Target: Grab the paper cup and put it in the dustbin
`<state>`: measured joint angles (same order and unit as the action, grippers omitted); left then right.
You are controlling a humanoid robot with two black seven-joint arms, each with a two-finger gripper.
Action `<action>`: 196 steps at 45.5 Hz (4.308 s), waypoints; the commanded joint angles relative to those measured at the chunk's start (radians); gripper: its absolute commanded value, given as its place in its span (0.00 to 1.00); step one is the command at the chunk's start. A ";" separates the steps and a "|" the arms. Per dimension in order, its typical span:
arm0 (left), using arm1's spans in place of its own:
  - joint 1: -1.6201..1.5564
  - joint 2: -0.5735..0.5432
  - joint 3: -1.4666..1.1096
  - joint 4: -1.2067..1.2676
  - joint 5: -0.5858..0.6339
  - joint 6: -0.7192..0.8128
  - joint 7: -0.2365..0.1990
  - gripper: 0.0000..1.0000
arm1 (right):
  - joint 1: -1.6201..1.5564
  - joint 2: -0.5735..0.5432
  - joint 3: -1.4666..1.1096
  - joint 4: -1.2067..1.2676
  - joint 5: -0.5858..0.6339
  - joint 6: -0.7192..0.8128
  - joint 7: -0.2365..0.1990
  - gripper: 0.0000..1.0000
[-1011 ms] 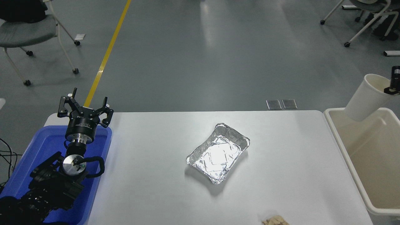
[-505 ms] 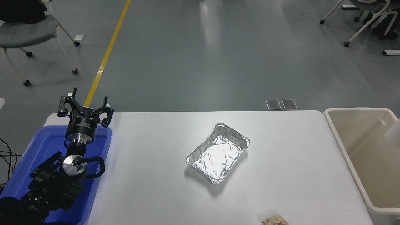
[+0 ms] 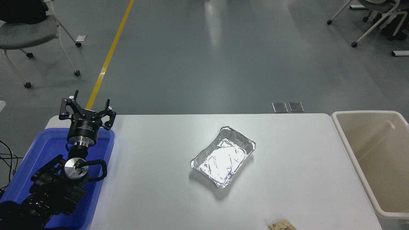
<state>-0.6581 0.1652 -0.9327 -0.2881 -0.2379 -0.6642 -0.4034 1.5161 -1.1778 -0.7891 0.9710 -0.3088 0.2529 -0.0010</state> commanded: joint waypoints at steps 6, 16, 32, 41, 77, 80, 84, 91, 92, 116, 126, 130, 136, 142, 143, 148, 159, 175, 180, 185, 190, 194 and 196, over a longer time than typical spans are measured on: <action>0.000 -0.001 0.000 0.000 0.000 0.000 0.000 0.99 | -0.605 0.251 0.513 -0.302 0.076 -0.173 0.001 0.00; 0.000 0.000 0.000 0.000 0.000 0.000 0.000 0.99 | -0.749 0.378 0.714 -0.489 0.076 -0.178 0.003 0.00; 0.000 0.000 0.000 0.000 0.000 0.000 0.000 0.99 | -0.830 0.633 0.735 -0.787 0.089 -0.303 0.006 0.00; 0.000 0.000 0.000 0.000 0.000 0.000 0.000 0.99 | -0.863 0.688 0.734 -0.816 0.166 -0.371 0.004 0.00; 0.000 0.000 0.000 0.000 0.000 0.000 0.000 0.99 | -0.939 0.712 0.723 -0.845 0.240 -0.495 0.006 0.63; 0.000 0.000 0.000 0.000 -0.001 0.000 0.000 0.99 | -0.938 0.712 0.723 -0.845 0.241 -0.509 0.006 0.75; 0.000 0.000 0.000 0.000 0.000 0.000 0.000 0.99 | -0.932 0.710 0.725 -0.844 0.241 -0.511 0.006 0.86; 0.000 0.000 0.000 0.000 -0.001 0.000 0.000 0.99 | -0.929 0.699 0.725 -0.838 0.241 -0.511 0.006 0.93; 0.000 0.000 0.000 0.000 0.000 0.000 0.000 0.99 | -0.929 0.698 0.723 -0.838 0.241 -0.511 0.006 0.93; 0.000 0.000 0.000 0.000 0.000 0.000 0.000 0.99 | -0.899 0.676 0.722 -0.763 0.221 -0.508 0.006 0.94; 0.000 -0.001 0.000 0.000 0.000 0.000 0.000 0.99 | -0.855 0.517 0.706 -0.480 0.172 -0.508 0.006 0.94; 0.000 -0.001 0.000 0.000 0.000 0.000 0.000 0.99 | -0.814 0.471 0.676 -0.385 0.099 -0.503 0.004 0.94; 0.000 -0.001 0.000 0.000 0.000 0.000 0.000 0.99 | -0.765 0.429 0.588 -0.281 0.073 -0.497 0.006 0.94; 0.000 0.000 0.000 0.000 0.000 0.000 0.000 0.99 | -0.670 0.377 0.467 -0.134 0.073 -0.492 0.006 1.00; 0.000 -0.001 0.000 0.000 0.000 0.000 0.000 0.99 | -0.645 0.363 0.447 -0.103 0.073 -0.488 0.004 1.00; 0.000 0.000 0.000 0.000 0.000 0.000 0.000 0.99 | -0.538 0.319 0.348 0.012 0.074 -0.442 0.004 1.00; 0.000 0.000 0.000 0.000 0.000 0.000 0.000 0.99 | -0.355 0.303 0.194 0.080 0.074 -0.210 0.004 1.00; 0.000 0.000 0.000 0.000 0.000 0.000 0.000 0.99 | -0.044 0.383 -0.048 0.080 0.073 0.284 0.004 1.00; 0.000 0.000 0.000 0.000 0.000 0.000 0.000 0.99 | 0.044 0.437 -0.128 0.090 0.069 0.354 0.004 1.00; 0.000 0.000 0.000 0.000 0.000 0.000 0.000 0.99 | 0.162 0.509 -0.231 0.127 0.057 0.413 0.004 1.00; 0.000 0.000 0.000 0.000 0.000 0.000 0.000 0.99 | 0.266 0.581 -0.308 0.182 0.045 0.442 0.004 1.00; 0.000 0.000 0.000 0.000 0.000 0.000 0.000 0.99 | 0.328 0.618 -0.328 0.218 0.010 0.460 0.004 1.00; 0.000 0.000 0.000 0.000 0.000 0.000 0.000 0.99 | 0.355 0.629 -0.328 0.233 -0.016 0.474 0.004 1.00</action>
<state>-0.6581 0.1654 -0.9327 -0.2884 -0.2379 -0.6642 -0.4035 1.6812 -0.6544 -1.0096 1.1221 -0.2620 0.6302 0.0031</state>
